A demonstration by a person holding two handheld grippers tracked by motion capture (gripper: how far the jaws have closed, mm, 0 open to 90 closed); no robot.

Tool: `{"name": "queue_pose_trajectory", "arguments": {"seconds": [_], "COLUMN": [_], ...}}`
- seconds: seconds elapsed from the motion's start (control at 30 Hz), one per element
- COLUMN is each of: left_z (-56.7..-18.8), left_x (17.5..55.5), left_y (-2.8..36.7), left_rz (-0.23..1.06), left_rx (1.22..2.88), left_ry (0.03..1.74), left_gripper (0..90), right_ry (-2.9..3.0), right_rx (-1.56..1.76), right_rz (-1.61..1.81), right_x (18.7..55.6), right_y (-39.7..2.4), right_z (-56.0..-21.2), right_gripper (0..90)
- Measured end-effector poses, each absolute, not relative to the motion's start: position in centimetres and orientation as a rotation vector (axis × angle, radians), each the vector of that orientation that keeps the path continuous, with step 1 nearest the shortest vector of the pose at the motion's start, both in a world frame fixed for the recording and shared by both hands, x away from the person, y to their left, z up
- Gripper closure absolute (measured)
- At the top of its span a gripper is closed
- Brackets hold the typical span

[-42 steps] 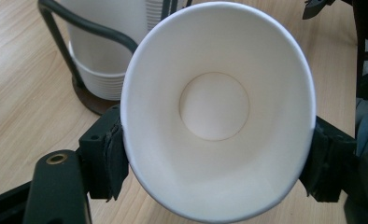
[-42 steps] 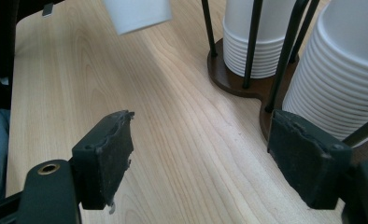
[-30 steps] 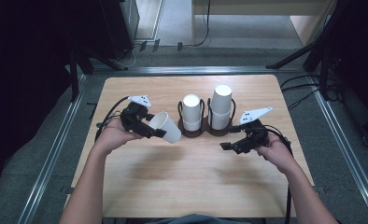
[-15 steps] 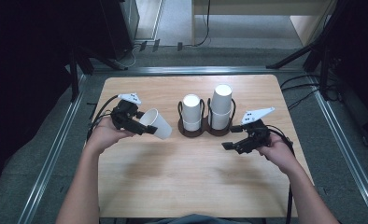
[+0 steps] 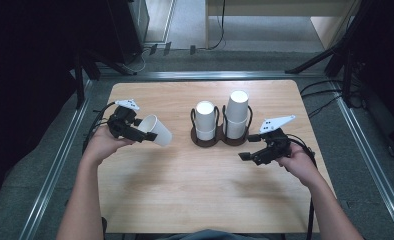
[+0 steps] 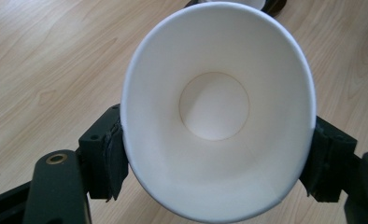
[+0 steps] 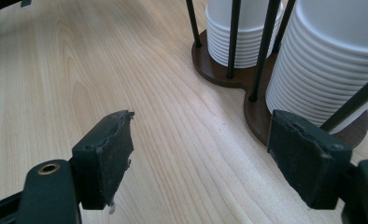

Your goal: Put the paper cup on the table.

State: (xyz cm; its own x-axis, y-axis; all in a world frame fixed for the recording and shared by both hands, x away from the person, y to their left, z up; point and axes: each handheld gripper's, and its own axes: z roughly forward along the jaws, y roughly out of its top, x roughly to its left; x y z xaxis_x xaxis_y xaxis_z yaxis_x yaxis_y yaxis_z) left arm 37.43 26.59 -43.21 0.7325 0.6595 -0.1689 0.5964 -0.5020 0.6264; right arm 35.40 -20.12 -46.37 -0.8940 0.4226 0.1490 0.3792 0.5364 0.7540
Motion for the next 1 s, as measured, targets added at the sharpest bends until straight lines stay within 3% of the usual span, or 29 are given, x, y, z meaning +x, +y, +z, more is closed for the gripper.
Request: {"name": "queue_pose_trajectory", "arguments": {"seconds": [1.0], "left_z": [-45.1], "left_x": [39.4], "left_y": [30.3], "left_rz": [0.317], "left_rx": [2.362], "left_ry": [1.314], "left_gripper": [22.5], "right_ry": [2.729], "right_rx": [0.717], "right_rz": [1.271], "right_x": [35.0], "right_y": [-20.1], "right_z": [-46.9], "right_gripper": [22.3]}}
